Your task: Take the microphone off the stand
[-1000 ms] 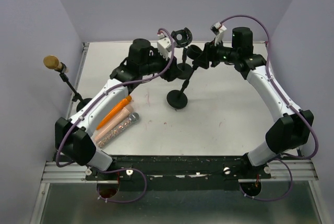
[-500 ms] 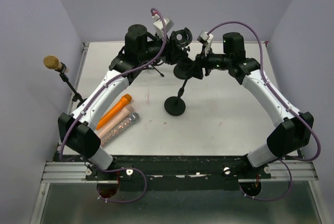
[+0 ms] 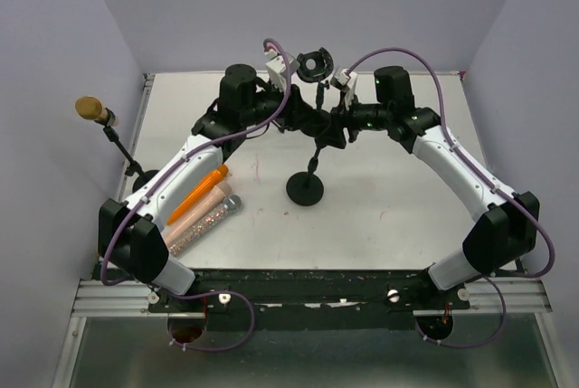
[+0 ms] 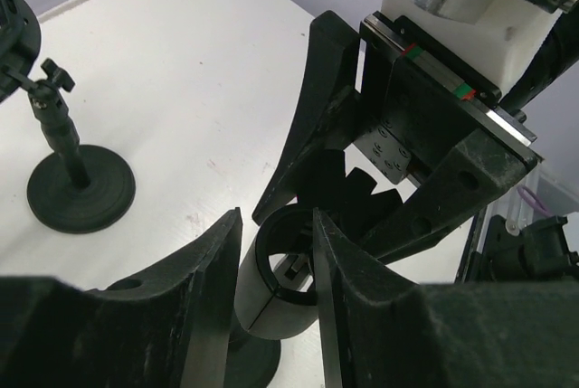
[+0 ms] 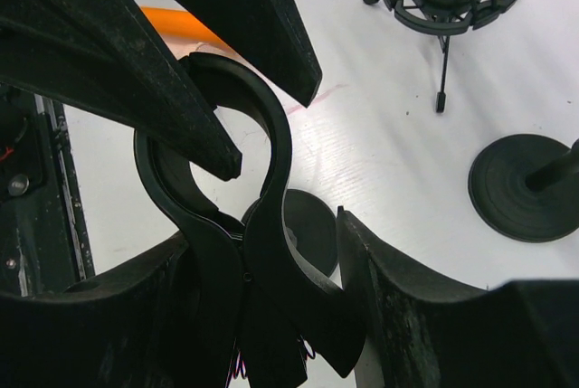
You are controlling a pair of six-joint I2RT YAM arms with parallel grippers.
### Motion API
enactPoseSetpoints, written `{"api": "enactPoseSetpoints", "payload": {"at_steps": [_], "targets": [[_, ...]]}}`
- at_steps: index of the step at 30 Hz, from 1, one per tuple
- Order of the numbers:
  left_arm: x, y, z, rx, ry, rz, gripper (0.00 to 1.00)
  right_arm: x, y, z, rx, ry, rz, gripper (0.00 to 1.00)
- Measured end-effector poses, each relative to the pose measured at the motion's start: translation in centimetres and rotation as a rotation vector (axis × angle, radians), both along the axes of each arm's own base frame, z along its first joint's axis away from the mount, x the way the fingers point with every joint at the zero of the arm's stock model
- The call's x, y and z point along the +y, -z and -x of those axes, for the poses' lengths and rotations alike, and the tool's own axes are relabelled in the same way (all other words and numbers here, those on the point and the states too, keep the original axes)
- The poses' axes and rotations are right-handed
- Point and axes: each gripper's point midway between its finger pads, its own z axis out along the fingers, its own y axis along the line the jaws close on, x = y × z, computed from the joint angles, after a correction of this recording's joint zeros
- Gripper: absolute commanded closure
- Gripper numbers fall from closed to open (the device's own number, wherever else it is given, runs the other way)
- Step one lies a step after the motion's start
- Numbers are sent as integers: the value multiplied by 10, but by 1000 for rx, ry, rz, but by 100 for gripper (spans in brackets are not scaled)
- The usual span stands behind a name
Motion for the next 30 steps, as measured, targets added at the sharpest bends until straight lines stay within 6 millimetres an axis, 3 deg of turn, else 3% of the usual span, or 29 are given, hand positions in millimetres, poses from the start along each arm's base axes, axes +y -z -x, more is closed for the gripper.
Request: {"api": "enactPoseSetpoints", "payload": {"at_steps": [12,18,21,28,30], "targets": [[10,61,6,104,-26,-100,56,4,60,2,60,53,63,100],[16,50,0,68,-57,-130,53,-6,58,-17,51,213,80,99],[23,40,8,33,-49,-154,50,-30,57,-44,31,347,103,100],[49,-10,38,-157,-45,-184,41,-127,58,-141,-33,698,164,100],[58,-21,44,-199,-61,-192,38,-145,58,-161,-48,755,171,99]]}}
